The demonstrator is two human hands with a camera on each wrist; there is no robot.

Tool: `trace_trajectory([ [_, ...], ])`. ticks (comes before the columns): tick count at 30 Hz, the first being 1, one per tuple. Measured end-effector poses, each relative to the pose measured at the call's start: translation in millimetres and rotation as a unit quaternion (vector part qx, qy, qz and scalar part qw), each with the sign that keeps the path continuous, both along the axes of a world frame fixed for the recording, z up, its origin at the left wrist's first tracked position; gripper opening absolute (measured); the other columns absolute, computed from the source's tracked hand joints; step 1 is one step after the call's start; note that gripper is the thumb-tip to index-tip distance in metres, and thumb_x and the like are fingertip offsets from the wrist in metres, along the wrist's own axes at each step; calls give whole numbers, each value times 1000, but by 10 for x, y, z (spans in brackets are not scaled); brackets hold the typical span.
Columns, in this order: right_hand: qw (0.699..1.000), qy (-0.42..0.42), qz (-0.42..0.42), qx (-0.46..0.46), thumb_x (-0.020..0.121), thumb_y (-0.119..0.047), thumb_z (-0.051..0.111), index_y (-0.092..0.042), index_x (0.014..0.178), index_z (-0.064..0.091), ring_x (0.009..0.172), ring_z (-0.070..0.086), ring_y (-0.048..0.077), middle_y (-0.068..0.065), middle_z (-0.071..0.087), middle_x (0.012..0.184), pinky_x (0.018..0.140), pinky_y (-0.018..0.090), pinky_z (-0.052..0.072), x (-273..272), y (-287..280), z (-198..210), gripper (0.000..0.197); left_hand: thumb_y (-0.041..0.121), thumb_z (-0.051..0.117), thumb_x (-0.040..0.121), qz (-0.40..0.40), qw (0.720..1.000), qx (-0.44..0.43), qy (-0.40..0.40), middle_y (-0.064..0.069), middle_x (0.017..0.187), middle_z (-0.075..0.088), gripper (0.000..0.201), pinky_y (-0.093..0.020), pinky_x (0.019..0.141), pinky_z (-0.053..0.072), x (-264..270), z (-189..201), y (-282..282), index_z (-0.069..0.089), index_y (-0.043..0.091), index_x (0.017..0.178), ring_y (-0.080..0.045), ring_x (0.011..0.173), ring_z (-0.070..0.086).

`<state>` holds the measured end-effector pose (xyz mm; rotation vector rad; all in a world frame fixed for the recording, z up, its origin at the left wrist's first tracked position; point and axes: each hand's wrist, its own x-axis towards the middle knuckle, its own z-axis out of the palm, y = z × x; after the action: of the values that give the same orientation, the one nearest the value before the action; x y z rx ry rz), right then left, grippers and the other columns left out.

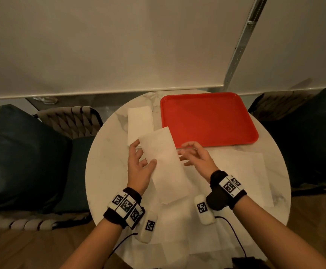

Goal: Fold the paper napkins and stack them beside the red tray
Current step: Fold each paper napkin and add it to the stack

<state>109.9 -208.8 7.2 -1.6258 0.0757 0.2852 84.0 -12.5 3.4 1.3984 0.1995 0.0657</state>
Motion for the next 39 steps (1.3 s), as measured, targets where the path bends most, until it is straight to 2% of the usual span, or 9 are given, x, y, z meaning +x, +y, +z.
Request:
trace_trajectory([
  [7,1000,-5,14,8,78,4,72,-12,77,58,63,58,19,9,62,75,57,25,50,384,377,-75,22,4,67,88,-11,1000,-5,3,-10,110,66,70,-42,77,59,286,15,318,33,41,137,-28,97,70],
  [11,999,-2,3,-34,78,2,73,-10,86,71,54,58,6,-1,67,66,54,20,47,701,637,-230,14,-2,71,81,-32,995,82,45,3,109,67,45,-40,83,57,543,-257,538,62,26,115,-30,101,66],
  [16,996,-15,6,-86,78,1,73,-13,94,74,49,56,6,-11,64,52,56,20,48,1260,918,-371,21,-2,74,77,-19,979,201,21,12,110,60,42,-16,85,43,1099,-402,793,67,18,113,11,94,54],
  [19,994,-28,-14,-108,75,-1,76,-15,95,75,53,57,10,-3,67,62,57,20,48,1613,1039,-448,25,3,76,77,-21,970,243,14,19,104,54,45,-8,75,43,1502,-393,913,65,16,119,0,81,52],
  [22,989,-23,-19,-143,72,-4,80,-17,99,75,57,58,12,5,66,69,61,22,50,1869,1112,-544,30,10,80,75,-43,953,299,35,5,118,55,54,-16,80,45,1830,-470,1002,61,14,126,-11,88,51],
  [26,978,-14,-20,-209,72,-6,80,-19,103,73,57,52,4,-9,62,73,58,11,44,2053,1186,-684,34,9,80,75,-124,916,373,75,-3,141,42,70,-12,85,38,2107,-632,1059,50,10,138,-18,102,52],
  [30,958,-21,-20,-284,73,-6,79,-15,107,72,66,51,3,-3,64,103,59,4,42,2133,1232,-850,35,9,79,75,-185,881,423,100,-8,149,35,74,-37,103,43,2246,-793,1083,45,9,141,-35,119,52],
  [35,922,-11,56,-382,81,-18,72,-17,124,64,106,50,24,8,49,115,90,25,38,2115,1272,-947,44,23,72,84,-218,815,522,124,-12,151,22,71,-36,107,36,2256,-847,1082,38,24,147,-30,132,39],
  [39,913,-10,86,-399,81,-29,70,-29,134,53,96,44,18,3,39,112,87,29,41,1928,1155,-791,55,31,58,92,-216,757,600,143,-16,152,14,65,-46,105,35,2102,-674,948,27,35,149,-39,129,34],
])
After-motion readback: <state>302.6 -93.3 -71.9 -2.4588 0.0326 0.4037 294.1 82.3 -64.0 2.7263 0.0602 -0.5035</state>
